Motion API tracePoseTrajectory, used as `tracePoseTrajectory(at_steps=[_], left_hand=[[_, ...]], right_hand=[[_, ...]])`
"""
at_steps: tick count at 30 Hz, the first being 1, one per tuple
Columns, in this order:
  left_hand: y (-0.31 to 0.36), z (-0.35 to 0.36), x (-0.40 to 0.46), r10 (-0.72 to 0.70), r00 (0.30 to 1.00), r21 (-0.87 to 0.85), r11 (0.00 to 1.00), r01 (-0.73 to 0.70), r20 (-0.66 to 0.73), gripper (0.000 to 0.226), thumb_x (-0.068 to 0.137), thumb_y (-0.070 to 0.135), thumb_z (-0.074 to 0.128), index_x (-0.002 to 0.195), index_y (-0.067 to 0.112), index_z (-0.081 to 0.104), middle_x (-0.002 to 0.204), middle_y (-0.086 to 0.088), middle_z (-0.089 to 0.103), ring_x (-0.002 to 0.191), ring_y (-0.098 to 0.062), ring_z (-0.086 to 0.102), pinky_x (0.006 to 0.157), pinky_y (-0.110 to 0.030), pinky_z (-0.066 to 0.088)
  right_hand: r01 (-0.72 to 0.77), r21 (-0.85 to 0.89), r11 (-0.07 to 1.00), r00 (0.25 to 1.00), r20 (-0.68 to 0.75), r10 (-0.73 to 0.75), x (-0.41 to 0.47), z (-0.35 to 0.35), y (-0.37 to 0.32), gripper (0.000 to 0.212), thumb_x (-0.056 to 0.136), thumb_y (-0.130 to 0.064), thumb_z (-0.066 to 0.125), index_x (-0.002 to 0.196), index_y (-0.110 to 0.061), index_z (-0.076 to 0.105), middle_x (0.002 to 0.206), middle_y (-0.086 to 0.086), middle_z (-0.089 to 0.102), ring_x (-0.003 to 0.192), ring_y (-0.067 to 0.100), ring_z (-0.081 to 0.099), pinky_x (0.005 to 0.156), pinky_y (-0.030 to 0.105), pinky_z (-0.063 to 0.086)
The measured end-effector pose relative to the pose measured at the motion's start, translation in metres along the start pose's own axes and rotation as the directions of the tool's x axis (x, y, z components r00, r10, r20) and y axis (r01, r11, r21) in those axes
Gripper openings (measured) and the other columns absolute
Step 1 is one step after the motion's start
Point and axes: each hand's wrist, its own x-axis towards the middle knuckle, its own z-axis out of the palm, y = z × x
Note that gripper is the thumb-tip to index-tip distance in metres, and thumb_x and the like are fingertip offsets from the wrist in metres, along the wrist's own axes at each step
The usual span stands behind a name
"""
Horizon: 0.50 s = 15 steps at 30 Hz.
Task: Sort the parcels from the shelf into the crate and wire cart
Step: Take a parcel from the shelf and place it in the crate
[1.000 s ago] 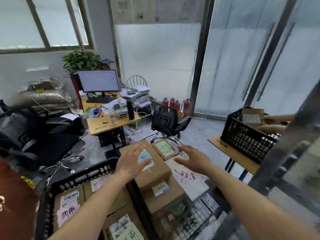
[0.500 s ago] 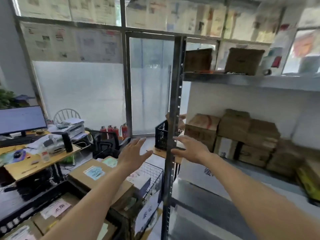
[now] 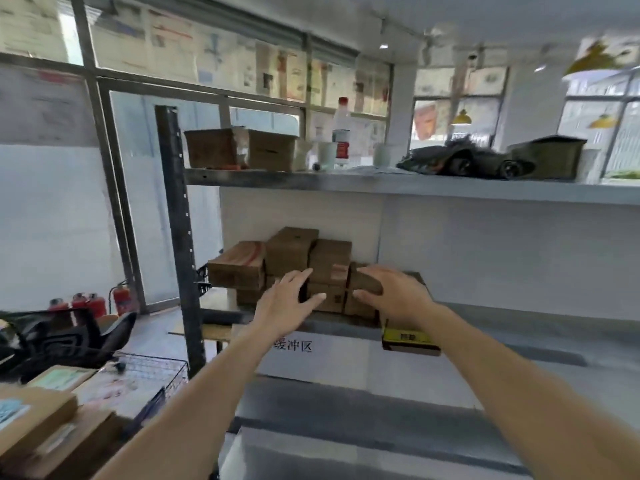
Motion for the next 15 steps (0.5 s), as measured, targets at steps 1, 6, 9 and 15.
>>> tracePoseTrajectory(at_steps=[1, 6, 9, 15], left_hand=[[0.02, 0.017, 0.001, 0.008, 1.0, -0.017, 1.0, -0.008, 0.028, 0.074, 0.093, 0.072, 0.048, 0.156, 0.038, 0.032, 0.161, 0.009, 0.036, 0.145, -0.019, 0.038, 0.112, -0.045, 0.041], [0.089, 0.091, 0.009, 0.021, 0.991, -0.04, 0.999, -0.016, 0.129, 0.074, 0.095, 0.072, 0.043, 0.158, 0.037, 0.028, 0.162, 0.007, 0.033, 0.141, -0.02, 0.042, 0.107, -0.046, 0.046], [0.11, 0.122, 0.015, -0.028, 0.988, -0.069, 0.997, 0.039, 0.149, 0.076, 0.095, 0.073, 0.042, 0.159, 0.035, 0.027, 0.162, 0.007, 0.033, 0.144, -0.018, 0.039, 0.108, -0.043, 0.043], [0.125, 0.163, 0.03, -0.097, 0.973, -0.127, 0.984, 0.126, 0.209, 0.078, 0.094, 0.073, 0.043, 0.159, 0.035, 0.025, 0.16, 0.007, 0.035, 0.143, -0.019, 0.04, 0.11, -0.045, 0.041]], right_hand=[[-0.043, 0.001, 0.999, 0.999, 0.006, 0.043, -0.008, -0.003, 0.024, 0.065, 0.097, -0.066, 0.048, 0.154, -0.038, 0.036, 0.16, -0.007, 0.039, 0.144, 0.022, 0.041, 0.115, 0.043, 0.037], [-0.208, 0.025, 0.978, 0.977, 0.057, 0.207, -0.045, -0.007, 0.125, 0.057, 0.101, -0.058, 0.045, 0.154, -0.04, 0.035, 0.16, -0.008, 0.036, 0.141, 0.022, 0.043, 0.111, 0.043, 0.041], [-0.236, 0.085, 0.968, 0.969, 0.096, 0.227, -0.056, -0.003, 0.163, 0.064, 0.098, -0.066, 0.045, 0.155, -0.037, 0.035, 0.161, -0.006, 0.035, 0.14, 0.023, 0.045, 0.105, 0.046, 0.046], [-0.283, 0.259, 0.923, 0.957, 0.134, 0.256, -0.042, 0.018, 0.191, 0.07, 0.095, -0.071, 0.043, 0.156, -0.036, 0.034, 0.162, -0.001, 0.033, 0.144, 0.026, 0.04, 0.109, 0.05, 0.042]])
